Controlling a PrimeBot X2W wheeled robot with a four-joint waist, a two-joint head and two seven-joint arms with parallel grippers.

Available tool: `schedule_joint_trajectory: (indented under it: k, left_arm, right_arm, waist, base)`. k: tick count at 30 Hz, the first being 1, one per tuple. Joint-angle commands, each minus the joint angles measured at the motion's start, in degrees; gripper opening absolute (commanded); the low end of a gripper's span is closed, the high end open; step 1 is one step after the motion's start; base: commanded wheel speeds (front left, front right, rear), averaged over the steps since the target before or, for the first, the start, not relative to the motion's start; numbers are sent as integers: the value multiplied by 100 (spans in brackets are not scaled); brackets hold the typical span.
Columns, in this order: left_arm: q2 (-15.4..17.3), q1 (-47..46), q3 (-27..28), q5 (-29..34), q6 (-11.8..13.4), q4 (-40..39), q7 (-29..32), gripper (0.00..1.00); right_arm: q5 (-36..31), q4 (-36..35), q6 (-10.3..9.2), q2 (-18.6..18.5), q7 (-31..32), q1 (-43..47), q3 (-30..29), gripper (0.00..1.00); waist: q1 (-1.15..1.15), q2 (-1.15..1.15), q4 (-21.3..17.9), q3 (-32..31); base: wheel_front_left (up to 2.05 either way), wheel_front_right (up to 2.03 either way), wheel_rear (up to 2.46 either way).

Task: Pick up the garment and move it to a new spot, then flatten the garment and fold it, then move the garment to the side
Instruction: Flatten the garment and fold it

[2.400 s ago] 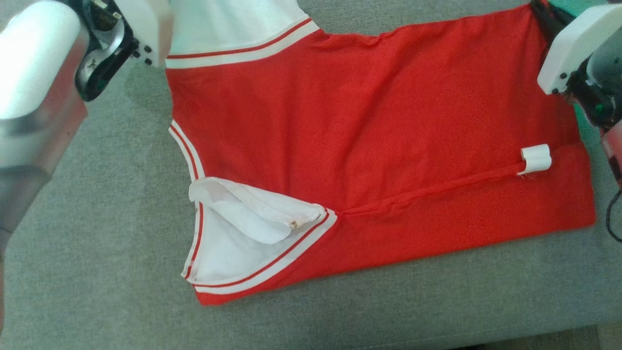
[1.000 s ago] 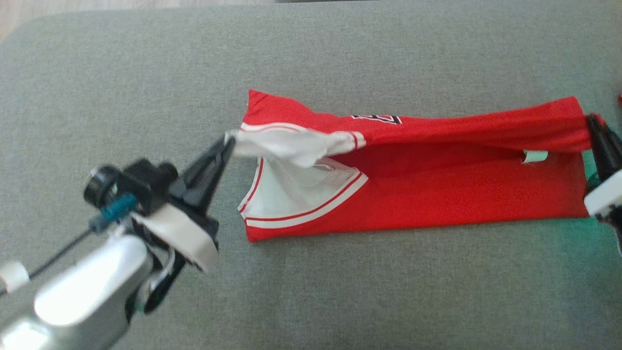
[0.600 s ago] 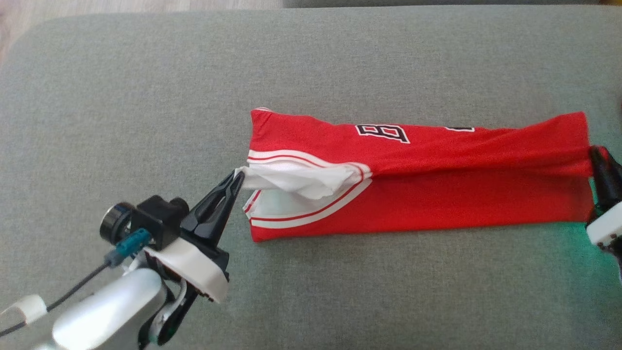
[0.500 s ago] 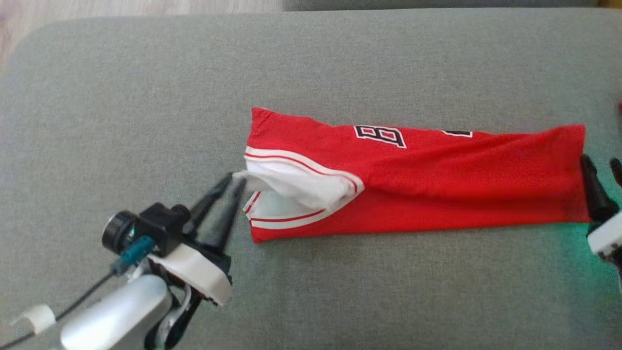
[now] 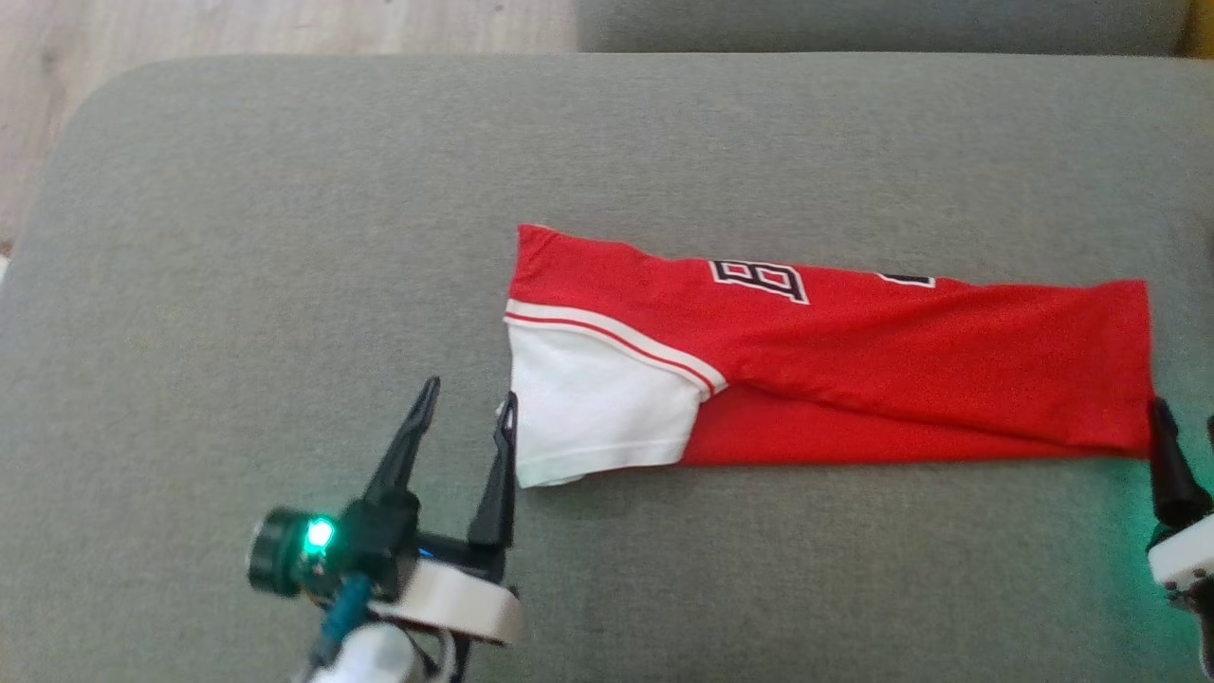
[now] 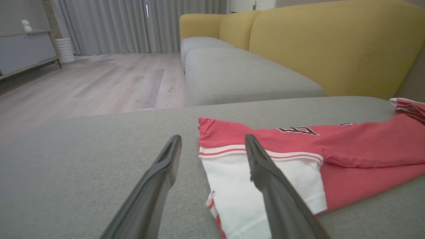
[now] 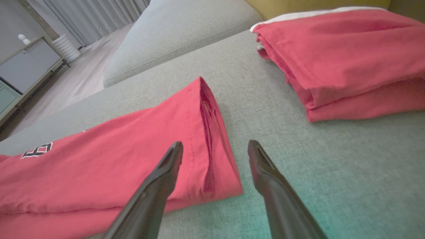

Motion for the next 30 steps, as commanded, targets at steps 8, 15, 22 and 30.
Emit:
schedule_joint_trajectory:
  k: [8,15,22,30]
  left_arm:
    - [-773,834,954,1349,51,-403,-69,100]
    - [-1184,1225,1436,1922,-182,-416,-69,100]
    - [-1411,1443,1862,2259,-477,-363,-69,100]
    - [-1579,1534,2151,2509,-871,-222,-70,100]
  right_arm:
    - [-953,698,37,205,578,-563,-881,100]
    - [-1236,1047,37,486,1283,-695,-1111,0]
    - [-1396,755,37,169,1180,-562,-1503,0]
    - [-944,-401,37,-66,1909,-548,-1658,0]
  waist:
    - [0,0,595,-44]
    - [0,0,737,-82]
    - [0,0,489,-131]
    - [0,0,216,-244]
  base:
    - [0,0,0]
    - [0,0,0]
    - [0,0,0]
    - [0,0,0]
